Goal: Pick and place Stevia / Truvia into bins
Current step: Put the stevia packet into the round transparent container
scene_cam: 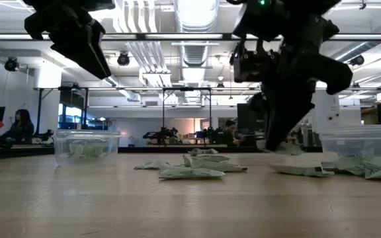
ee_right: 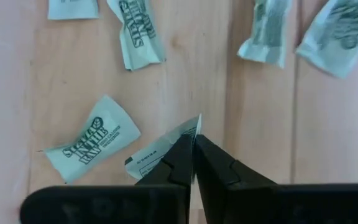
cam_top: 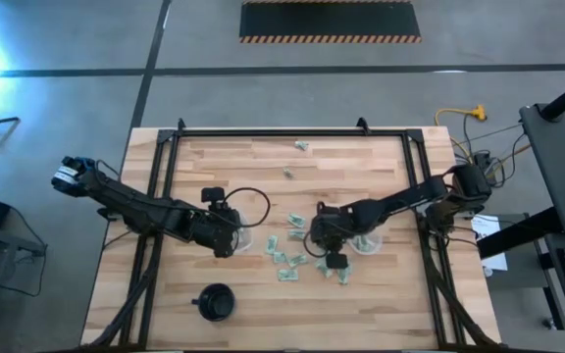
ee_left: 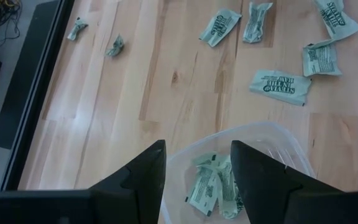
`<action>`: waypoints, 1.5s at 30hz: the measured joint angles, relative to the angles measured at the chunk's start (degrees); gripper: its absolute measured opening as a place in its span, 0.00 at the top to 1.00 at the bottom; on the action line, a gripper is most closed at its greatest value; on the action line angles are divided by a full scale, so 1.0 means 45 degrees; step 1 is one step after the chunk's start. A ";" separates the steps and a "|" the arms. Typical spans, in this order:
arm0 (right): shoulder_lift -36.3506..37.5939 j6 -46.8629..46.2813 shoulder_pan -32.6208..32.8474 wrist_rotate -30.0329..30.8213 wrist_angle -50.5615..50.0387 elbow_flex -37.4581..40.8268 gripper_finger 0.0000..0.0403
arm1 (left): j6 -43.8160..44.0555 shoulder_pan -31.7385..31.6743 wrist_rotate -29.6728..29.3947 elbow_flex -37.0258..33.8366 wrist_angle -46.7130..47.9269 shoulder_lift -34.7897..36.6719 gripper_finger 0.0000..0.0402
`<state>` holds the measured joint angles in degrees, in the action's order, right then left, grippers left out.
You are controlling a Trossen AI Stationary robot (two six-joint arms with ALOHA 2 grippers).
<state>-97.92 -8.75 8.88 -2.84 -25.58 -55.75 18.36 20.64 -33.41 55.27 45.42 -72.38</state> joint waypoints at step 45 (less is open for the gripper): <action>0.7446 -0.4679 0.0120 0.2642 -0.3632 0.4276 0.98 | -0.1265 -0.0010 -0.0044 0.0019 -0.1770 0.0000 0.59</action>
<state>-64.41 -29.80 9.42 9.05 -41.92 -36.50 12.67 20.60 -33.61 55.35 37.45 -72.38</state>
